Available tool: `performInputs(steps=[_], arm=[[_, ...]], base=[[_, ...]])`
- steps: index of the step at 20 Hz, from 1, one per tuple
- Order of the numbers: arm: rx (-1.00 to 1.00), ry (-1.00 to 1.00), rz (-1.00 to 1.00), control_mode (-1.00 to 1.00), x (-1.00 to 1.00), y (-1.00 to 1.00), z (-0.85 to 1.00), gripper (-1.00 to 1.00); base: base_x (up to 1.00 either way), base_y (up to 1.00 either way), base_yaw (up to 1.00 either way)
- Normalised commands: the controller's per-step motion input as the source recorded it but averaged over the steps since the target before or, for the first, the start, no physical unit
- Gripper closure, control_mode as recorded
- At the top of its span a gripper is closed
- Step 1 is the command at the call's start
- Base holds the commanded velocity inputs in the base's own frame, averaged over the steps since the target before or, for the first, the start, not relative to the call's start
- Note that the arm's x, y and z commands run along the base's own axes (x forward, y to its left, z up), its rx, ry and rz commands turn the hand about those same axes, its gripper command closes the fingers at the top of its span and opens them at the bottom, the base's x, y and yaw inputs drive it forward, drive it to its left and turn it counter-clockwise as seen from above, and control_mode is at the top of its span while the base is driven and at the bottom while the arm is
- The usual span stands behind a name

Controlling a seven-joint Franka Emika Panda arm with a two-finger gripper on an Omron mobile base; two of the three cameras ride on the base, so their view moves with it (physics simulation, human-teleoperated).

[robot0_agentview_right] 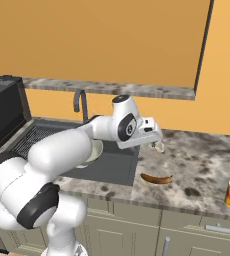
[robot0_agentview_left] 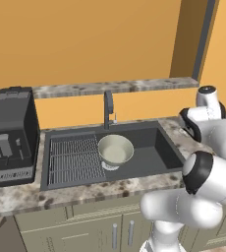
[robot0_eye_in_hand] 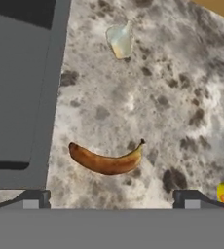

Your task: Remove the garlic and banana from the sink. Then move the bowl and cup from the counter to the sink for washing.

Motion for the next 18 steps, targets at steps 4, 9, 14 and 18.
performInputs(steps=[4, 9, 14, 18], arm=[[0.00, 0.00, -0.16, -1.00, -0.07, -0.36, 0.09, -1.00], [0.00, 0.00, -0.17, -1.00, -0.09, -0.38, 0.15, -1.00], [0.00, 0.00, -0.09, -1.00, -0.17, -0.35, 0.08, -1.00], [0.00, 0.00, -0.01, -1.00, -0.15, -0.33, 0.09, -1.00]], base=[[0.00, 0.00, 0.00], [0.00, 0.00, 0.00], [0.00, 0.00, 0.00], [0.00, 0.00, 0.00]])
